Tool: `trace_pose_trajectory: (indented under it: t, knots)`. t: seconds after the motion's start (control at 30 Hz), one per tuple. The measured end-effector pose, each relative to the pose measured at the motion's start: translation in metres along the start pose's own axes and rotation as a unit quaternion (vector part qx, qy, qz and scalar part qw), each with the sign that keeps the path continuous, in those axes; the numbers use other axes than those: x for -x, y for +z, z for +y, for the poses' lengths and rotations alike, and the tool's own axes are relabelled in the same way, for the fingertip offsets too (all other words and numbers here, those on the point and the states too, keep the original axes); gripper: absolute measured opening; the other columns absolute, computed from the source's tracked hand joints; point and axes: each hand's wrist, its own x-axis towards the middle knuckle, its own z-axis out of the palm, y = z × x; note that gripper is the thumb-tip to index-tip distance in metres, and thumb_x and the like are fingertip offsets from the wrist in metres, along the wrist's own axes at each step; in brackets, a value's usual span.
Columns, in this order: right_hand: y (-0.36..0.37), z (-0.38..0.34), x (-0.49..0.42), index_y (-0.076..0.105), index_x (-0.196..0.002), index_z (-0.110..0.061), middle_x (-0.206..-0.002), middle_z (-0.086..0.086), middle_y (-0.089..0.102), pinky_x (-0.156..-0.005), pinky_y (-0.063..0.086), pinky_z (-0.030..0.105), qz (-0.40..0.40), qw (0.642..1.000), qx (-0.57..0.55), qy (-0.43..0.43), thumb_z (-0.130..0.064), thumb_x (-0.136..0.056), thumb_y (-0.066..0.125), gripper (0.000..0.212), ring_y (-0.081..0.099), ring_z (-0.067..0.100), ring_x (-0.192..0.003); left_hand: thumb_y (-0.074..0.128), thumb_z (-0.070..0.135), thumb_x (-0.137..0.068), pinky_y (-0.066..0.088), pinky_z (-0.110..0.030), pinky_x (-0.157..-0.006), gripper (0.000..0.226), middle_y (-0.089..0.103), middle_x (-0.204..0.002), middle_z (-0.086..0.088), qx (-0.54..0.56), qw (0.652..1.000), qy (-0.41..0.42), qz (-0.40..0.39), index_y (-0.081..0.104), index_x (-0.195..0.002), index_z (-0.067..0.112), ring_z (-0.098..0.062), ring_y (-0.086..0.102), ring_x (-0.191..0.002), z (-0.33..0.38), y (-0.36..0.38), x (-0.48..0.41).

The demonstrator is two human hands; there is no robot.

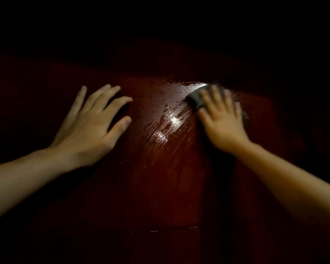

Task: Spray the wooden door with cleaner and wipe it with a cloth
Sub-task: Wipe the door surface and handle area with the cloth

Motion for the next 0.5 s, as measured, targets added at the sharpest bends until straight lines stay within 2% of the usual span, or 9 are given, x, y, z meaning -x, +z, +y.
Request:
trace_pose_trajectory:
  t: [0.07,0.1,0.13,0.17,0.2,0.27,0.33,0.43,0.5]
  knots:
    - [-0.007,0.007,-0.024,-0.001,-0.161,-0.043,-0.171,-0.006,-0.012,-0.124,-0.009,0.057,-0.007,0.99,-0.04,0.131,-0.057,-0.105,0.015,0.06,-0.019,0.023,-0.156,0.017,0.066,-0.099,-0.007,-0.048,-0.131,0.066,0.016,-0.173,0.008,-0.014,1.0,0.014,0.004,0.032,-0.157,0.039,-0.003,-0.001,-0.16,0.001,0.003,0.008]
    - [-0.007,-0.003,-0.028,-0.001,-0.162,-0.041,-0.172,-0.005,-0.011,-0.124,-0.009,0.058,-0.001,0.987,-0.038,0.153,-0.055,-0.105,0.016,0.06,-0.017,0.026,-0.156,0.018,0.066,-0.1,-0.007,-0.048,-0.131,0.065,0.015,-0.173,0.009,-0.01,1.0,0.016,0.012,0.032,-0.157,0.039,-0.002,-0.001,-0.16,0.003,0.004,0.01]
    - [-0.003,-0.02,-0.027,0.001,-0.162,-0.039,-0.172,-0.004,-0.008,-0.124,-0.007,0.058,0.011,0.991,-0.015,0.131,-0.053,-0.105,0.017,0.06,-0.014,0.028,-0.157,0.019,0.065,-0.1,-0.007,-0.047,-0.131,0.064,0.014,-0.173,0.01,0.004,1.0,0.009,0.024,0.031,-0.158,0.039,-0.001,-0.001,-0.16,0.004,0.005,0.012]
    - [0.002,-0.039,-0.021,0.005,-0.162,-0.038,-0.172,-0.003,-0.004,-0.124,-0.005,0.057,0.028,0.998,0.009,0.056,-0.051,-0.104,0.018,0.06,-0.01,0.029,-0.158,0.021,0.064,-0.1,-0.007,-0.046,-0.131,0.064,0.013,-0.173,0.011,0.02,0.999,0.002,0.035,0.029,-0.158,0.039,0.0,-0.001,-0.159,0.005,0.007,0.012]
    - [0.009,-0.059,-0.009,0.01,-0.162,-0.038,-0.172,-0.003,0.001,-0.124,-0.003,0.057,0.033,0.997,0.021,-0.063,-0.051,-0.103,0.021,0.061,-0.006,0.031,-0.158,0.023,0.064,-0.1,-0.008,-0.044,-0.131,0.064,0.011,-0.173,0.012,0.032,0.999,-0.001,0.042,0.028,-0.159,0.04,0.001,-0.001,-0.159,0.006,0.008,0.011]
    - [0.019,-0.094,0.023,0.018,-0.161,-0.036,-0.172,-0.001,0.007,-0.124,-0.001,0.059,-0.001,0.95,0.05,-0.309,-0.051,-0.102,0.028,0.062,-0.003,0.033,-0.158,0.025,0.063,-0.099,-0.011,-0.037,-0.13,0.063,0.011,-0.173,0.014,0.043,0.998,-0.004,0.049,0.026,-0.159,0.043,0.003,-0.001,-0.158,0.003,0.009,0.01]
    - [0.021,-0.108,0.041,0.016,-0.162,-0.034,-0.172,0.0,0.004,-0.124,-0.002,0.06,-0.03,0.914,0.073,-0.399,-0.05,-0.106,0.028,0.06,-0.007,0.031,-0.158,0.027,0.065,-0.098,-0.006,-0.04,-0.13,0.062,0.01,-0.172,0.02,0.066,0.996,-0.018,0.051,0.027,-0.158,0.048,-0.002,0.002,-0.16,-0.003,0.008,0.014]
    - [0.022,-0.087,0.04,0.014,-0.162,-0.037,-0.172,-0.004,0.006,-0.125,0.0,0.058,-0.015,0.925,0.061,-0.375,-0.052,-0.105,0.027,0.06,-0.004,0.029,-0.158,0.028,0.062,-0.101,0.01,-0.061,-0.128,0.059,0.012,-0.167,0.029,0.046,0.995,-0.016,0.085,0.028,-0.158,0.046,-0.025,0.02,-0.158,-0.011,0.016,0.027]
    - [0.02,-0.053,0.035,0.017,-0.161,-0.04,-0.172,-0.006,0.008,-0.124,0.004,0.059,-0.005,0.962,0.04,-0.271,-0.054,-0.103,0.029,0.06,0.0,0.029,-0.158,0.027,0.06,-0.103,0.013,-0.068,-0.125,0.059,0.009,-0.168,0.028,0.011,0.995,-0.016,0.099,0.025,-0.16,0.045,-0.024,0.018,-0.159,-0.024,0.031,0.045]
